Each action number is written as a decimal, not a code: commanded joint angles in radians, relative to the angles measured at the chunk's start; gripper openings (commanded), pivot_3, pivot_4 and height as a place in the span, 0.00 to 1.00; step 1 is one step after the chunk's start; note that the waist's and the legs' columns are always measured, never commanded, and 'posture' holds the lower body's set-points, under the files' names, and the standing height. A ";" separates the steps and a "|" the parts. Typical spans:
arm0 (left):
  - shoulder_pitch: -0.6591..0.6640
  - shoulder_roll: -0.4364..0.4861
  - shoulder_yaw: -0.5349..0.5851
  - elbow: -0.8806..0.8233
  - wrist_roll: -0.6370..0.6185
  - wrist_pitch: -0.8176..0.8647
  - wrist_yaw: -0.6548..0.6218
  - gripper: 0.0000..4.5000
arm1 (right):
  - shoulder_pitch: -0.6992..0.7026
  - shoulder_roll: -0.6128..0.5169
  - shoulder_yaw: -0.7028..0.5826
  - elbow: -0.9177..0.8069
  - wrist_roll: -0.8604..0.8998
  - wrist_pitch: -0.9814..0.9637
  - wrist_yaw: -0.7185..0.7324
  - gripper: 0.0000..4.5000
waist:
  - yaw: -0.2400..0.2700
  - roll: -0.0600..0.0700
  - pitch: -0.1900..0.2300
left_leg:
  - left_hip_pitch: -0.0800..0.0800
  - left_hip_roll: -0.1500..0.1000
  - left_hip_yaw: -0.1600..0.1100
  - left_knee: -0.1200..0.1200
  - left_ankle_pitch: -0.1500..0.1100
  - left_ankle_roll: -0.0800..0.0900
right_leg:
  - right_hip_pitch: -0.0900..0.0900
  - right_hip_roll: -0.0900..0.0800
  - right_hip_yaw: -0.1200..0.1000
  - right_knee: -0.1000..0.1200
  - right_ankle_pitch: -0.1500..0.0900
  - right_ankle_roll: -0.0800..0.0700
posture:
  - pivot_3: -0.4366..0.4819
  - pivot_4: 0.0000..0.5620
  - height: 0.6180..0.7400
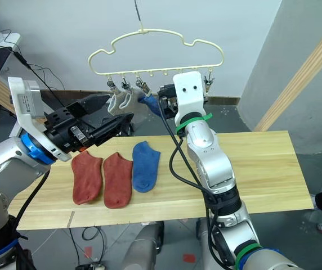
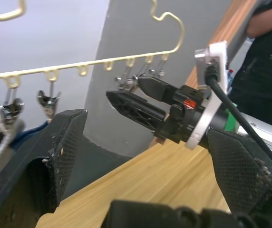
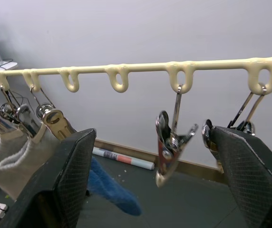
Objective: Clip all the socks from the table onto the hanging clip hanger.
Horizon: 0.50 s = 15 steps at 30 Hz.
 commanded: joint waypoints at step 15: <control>0.046 0.028 0.006 -0.018 0.048 -0.093 -0.023 1.00 | 0.168 -0.011 0.086 -0.401 -0.061 0.221 0.038 0.91 | 0.009 0.000 0.000 | 0.000 0.001 -0.002 -0.002 0.000 -0.001 | 0.000 0.000 0.000 -0.001 0.000 0.000 | 0.52 0.64 1.00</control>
